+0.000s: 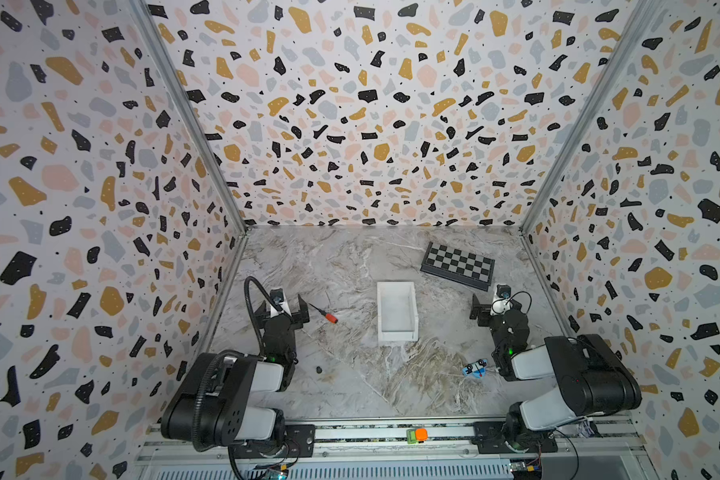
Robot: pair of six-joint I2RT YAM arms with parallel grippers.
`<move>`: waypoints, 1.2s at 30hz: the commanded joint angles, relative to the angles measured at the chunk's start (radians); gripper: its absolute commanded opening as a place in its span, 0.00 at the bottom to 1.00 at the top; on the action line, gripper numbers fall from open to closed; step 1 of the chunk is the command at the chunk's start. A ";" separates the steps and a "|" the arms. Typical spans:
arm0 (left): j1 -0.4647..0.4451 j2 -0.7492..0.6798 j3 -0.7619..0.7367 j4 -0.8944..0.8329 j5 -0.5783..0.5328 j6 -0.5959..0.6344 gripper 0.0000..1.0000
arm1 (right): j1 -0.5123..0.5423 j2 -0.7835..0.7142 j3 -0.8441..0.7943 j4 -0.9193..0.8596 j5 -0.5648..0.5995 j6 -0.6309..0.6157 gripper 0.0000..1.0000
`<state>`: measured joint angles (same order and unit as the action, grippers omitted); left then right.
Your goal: Put the screwdriver in the bin
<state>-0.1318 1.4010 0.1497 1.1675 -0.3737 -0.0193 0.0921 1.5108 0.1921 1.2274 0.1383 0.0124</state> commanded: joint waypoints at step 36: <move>0.021 0.000 -0.011 0.090 -0.063 -0.039 1.00 | 0.000 -0.025 0.012 0.015 -0.010 -0.009 0.99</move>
<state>-0.1177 1.3968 0.1410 1.1213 -0.4107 -0.0467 0.0898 1.5108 0.1921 1.2274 0.1242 0.0124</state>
